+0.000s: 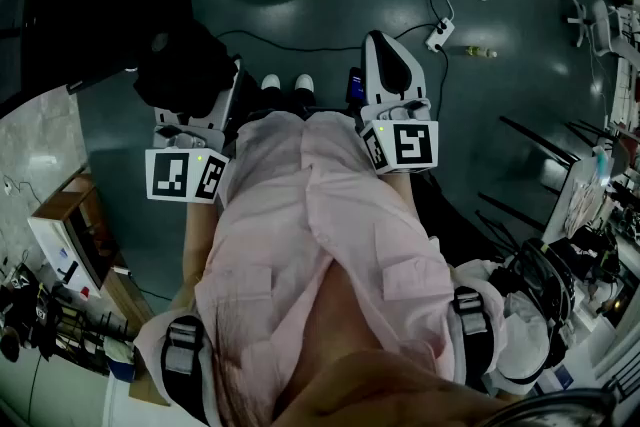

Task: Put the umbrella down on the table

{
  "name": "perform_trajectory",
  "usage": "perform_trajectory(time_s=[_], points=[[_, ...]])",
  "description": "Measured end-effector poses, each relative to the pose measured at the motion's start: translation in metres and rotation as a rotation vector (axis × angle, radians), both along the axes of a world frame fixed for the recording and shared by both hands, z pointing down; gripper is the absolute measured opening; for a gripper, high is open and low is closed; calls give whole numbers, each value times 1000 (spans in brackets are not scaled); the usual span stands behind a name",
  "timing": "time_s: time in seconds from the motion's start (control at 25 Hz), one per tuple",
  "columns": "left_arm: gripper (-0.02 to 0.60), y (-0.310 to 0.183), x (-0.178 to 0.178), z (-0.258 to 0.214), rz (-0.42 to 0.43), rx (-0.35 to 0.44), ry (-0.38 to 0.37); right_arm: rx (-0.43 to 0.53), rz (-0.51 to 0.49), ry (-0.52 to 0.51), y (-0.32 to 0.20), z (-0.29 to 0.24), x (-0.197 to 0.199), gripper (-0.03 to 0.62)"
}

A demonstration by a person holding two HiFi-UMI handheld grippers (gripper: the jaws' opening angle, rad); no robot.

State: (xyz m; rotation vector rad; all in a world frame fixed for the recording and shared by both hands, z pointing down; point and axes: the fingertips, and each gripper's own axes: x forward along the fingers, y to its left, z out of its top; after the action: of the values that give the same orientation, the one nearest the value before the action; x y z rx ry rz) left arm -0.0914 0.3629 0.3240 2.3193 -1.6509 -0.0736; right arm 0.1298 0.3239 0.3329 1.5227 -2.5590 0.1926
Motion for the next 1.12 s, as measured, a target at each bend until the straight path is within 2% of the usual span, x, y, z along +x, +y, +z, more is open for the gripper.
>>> perform_trajectory(time_s=[0.56, 0.8, 1.12], points=[[319, 2, -27, 1, -15, -7, 30, -2, -5, 18, 3, -1, -24, 35], [319, 2, -44, 2, -22, -1, 36, 25, -22, -59, 4, -8, -41, 35], [319, -12, -58, 1, -47, -7, 51, -14, -3, -55, -11, 2, -45, 37]])
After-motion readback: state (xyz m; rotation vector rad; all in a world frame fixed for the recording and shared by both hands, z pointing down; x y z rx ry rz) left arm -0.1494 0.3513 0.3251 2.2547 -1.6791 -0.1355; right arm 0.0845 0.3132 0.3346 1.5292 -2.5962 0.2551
